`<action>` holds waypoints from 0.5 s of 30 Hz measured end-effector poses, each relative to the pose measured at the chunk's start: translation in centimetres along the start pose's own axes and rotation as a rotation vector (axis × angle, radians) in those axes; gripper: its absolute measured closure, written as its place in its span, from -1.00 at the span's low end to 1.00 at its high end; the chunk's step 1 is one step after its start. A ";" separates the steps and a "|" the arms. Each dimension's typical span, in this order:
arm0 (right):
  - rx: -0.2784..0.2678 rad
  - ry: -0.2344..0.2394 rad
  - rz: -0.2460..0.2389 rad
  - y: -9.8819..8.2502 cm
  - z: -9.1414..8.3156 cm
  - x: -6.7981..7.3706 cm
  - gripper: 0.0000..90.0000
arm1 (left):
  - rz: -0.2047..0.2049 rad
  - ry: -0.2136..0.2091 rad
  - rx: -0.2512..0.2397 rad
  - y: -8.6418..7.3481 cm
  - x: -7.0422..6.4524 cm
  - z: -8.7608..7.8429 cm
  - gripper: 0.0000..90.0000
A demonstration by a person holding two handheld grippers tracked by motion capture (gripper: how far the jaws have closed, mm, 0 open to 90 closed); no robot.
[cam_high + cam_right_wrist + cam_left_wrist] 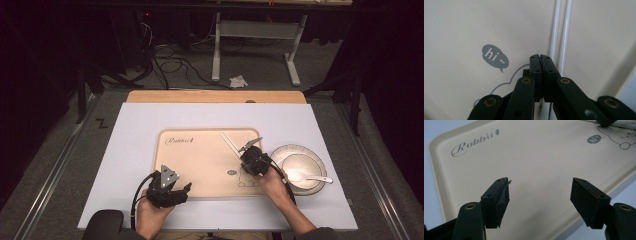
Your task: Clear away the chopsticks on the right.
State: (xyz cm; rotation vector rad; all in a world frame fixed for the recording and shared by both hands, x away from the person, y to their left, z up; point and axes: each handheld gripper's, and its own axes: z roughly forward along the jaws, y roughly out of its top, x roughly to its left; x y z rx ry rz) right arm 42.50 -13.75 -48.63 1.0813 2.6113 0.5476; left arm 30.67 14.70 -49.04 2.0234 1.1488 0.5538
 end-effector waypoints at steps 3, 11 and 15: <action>0.003 -0.004 0.004 0.1 0.0 -0.2 1.00 | -0.001 0.002 0.003 0.0 0.1 -0.1 -0.30; -0.003 -0.004 0.014 0.2 0.2 -0.4 0.99 | -0.004 0.005 0.004 -0.1 0.1 -0.2 -0.30; -0.008 -0.003 0.009 0.2 0.2 -0.4 0.94 | -0.005 0.004 0.005 -0.1 0.1 -0.2 -0.30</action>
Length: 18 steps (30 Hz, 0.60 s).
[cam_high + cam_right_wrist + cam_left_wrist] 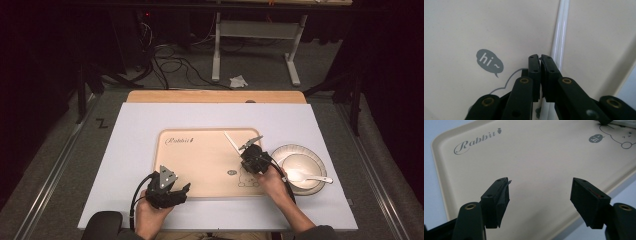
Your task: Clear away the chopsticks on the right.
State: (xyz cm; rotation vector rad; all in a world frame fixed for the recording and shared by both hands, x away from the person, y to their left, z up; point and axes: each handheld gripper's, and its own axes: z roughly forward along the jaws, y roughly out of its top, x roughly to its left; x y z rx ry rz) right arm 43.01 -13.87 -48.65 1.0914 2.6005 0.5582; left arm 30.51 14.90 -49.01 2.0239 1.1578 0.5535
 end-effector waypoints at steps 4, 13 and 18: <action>-0.001 0.004 0.002 0.0 0.0 0.1 0.86 | 0.001 -0.001 0.001 0.0 0.0 0.0 -0.30; 0.000 0.012 -0.002 0.0 -0.2 0.2 0.79 | 0.003 -0.002 0.000 0.0 0.0 0.0 -0.30; -0.014 0.023 -0.001 -0.1 -0.5 0.2 0.74 | 0.004 -0.003 0.000 0.0 0.0 0.0 -0.30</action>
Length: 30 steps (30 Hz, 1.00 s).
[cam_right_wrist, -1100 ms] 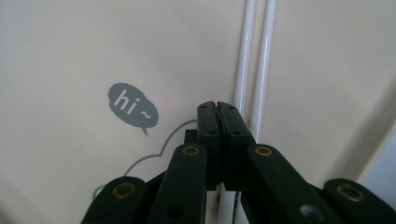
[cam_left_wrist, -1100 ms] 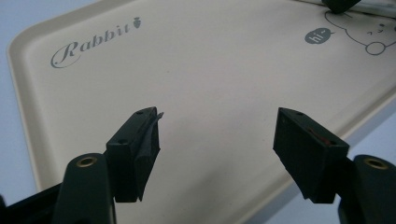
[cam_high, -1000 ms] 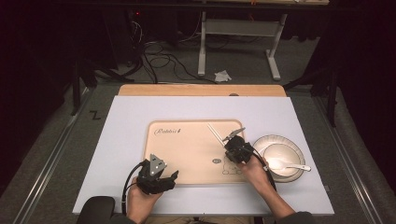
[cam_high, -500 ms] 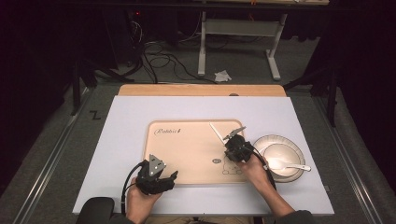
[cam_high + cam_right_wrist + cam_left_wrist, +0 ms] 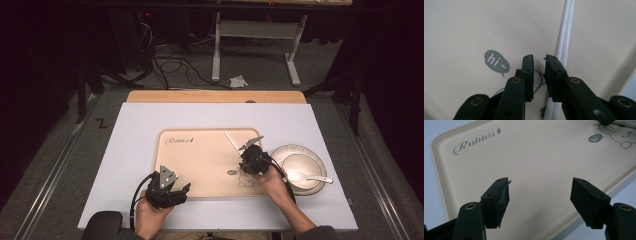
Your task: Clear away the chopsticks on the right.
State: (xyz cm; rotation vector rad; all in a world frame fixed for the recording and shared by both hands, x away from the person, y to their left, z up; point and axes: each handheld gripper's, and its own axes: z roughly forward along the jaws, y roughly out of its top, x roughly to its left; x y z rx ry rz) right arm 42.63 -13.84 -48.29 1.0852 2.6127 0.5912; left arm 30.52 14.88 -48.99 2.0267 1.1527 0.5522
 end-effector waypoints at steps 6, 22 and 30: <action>-0.014 0.009 -0.016 0.0 -0.3 0.1 0.66 | 0.002 -0.001 0.001 0.0 0.0 0.0 -0.30; -0.059 0.036 -0.028 -0.2 -1.3 0.3 0.46 | 0.007 -0.008 0.004 0.1 -0.1 0.1 -0.30; -0.071 0.040 -0.026 -0.5 -1.8 0.4 0.39 | 0.017 -0.016 0.003 0.4 -0.1 0.3 -0.30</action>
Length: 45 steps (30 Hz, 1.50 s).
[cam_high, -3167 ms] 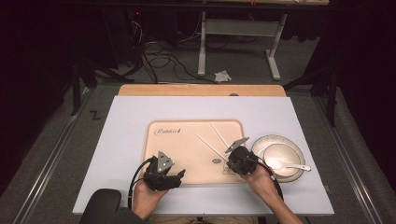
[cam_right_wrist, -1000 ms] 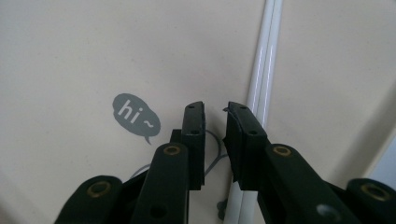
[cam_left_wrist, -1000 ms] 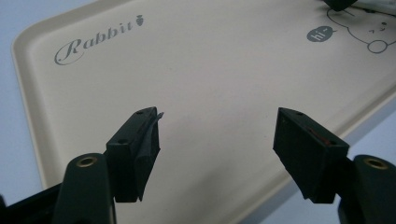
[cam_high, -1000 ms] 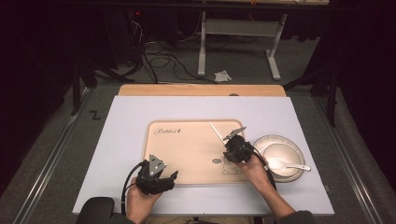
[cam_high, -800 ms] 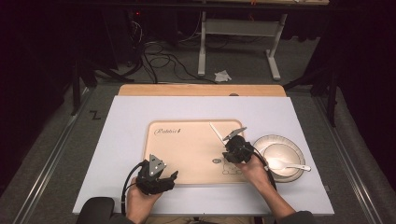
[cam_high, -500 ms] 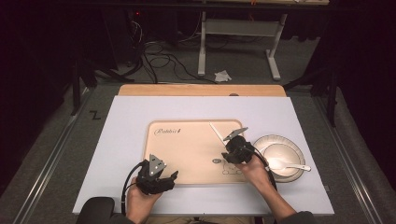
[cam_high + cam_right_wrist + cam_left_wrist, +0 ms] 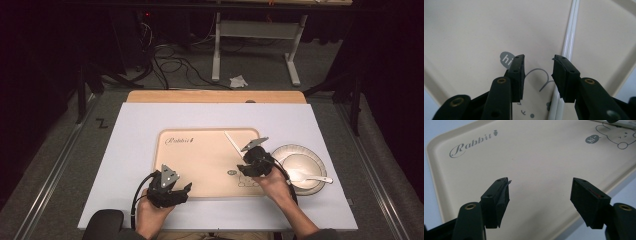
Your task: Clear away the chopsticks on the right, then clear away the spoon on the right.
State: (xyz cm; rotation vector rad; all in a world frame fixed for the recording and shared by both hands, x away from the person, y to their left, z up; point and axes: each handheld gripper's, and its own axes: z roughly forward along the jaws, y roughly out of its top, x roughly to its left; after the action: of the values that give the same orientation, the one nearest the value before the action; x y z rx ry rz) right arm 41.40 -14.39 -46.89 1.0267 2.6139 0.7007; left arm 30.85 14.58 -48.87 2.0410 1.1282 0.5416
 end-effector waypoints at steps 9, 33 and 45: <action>-0.020 -0.011 -0.001 -0.5 -1.1 0.1 0.36 | 0.010 -0.042 0.003 0.5 0.0 0.7 -0.30; -0.110 -0.061 0.107 -4.2 -5.9 -1.2 0.33 | 0.090 -0.134 -0.001 2.4 -1.2 2.8 -0.29; -0.136 -0.112 0.163 -6.6 -9.0 -2.7 0.31 | 0.114 -0.160 0.009 3.0 -1.8 3.8 -0.29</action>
State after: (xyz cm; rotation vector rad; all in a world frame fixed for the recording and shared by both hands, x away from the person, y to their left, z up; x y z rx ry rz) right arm 36.05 -23.59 -42.45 1.2094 2.3719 0.8194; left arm 33.99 10.51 -49.04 2.1251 0.9270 0.4206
